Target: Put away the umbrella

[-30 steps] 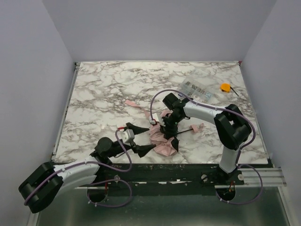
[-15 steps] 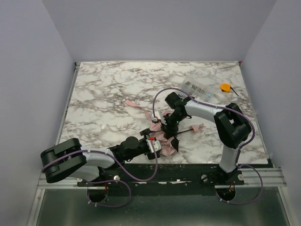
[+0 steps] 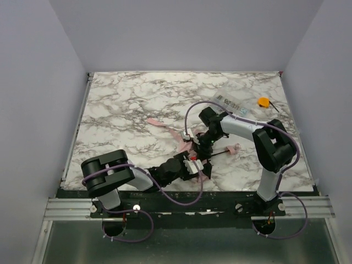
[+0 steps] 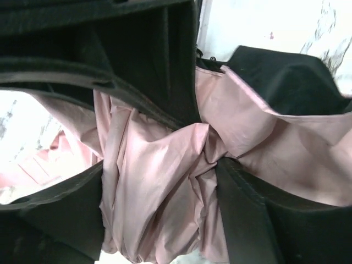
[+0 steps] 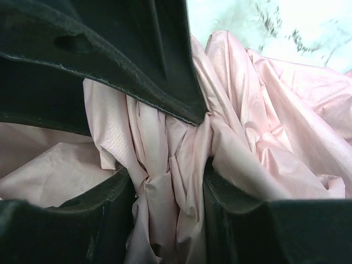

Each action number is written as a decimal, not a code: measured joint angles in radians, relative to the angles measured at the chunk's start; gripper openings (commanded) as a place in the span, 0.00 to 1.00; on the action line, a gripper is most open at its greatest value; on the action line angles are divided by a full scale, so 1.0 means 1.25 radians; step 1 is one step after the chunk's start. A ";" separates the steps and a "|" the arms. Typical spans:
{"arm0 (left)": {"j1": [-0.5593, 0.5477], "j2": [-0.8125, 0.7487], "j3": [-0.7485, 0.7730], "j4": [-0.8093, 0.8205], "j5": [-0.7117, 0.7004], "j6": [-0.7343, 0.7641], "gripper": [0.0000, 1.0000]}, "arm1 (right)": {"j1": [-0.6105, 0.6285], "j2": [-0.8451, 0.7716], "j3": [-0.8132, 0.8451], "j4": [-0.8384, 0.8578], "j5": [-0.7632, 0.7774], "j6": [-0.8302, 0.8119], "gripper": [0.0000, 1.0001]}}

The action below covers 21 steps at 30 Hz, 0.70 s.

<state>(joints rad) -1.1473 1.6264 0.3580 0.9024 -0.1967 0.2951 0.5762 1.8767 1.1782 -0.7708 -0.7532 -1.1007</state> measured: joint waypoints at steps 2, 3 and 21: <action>-0.001 0.018 0.009 0.013 -0.001 -0.036 0.43 | -0.011 -0.005 -0.001 -0.021 -0.002 -0.014 0.38; -0.002 0.030 0.015 0.018 0.000 -0.058 0.38 | -0.017 -0.006 0.000 -0.032 -0.003 -0.022 0.41; 0.161 0.179 0.052 0.208 0.287 -0.407 0.24 | -0.173 -0.190 0.136 -0.218 -0.010 -0.107 1.00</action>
<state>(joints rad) -0.9455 1.8503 0.4232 1.1625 0.1616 -0.2134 0.3595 1.6386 1.3476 -1.0435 -0.7662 -1.2339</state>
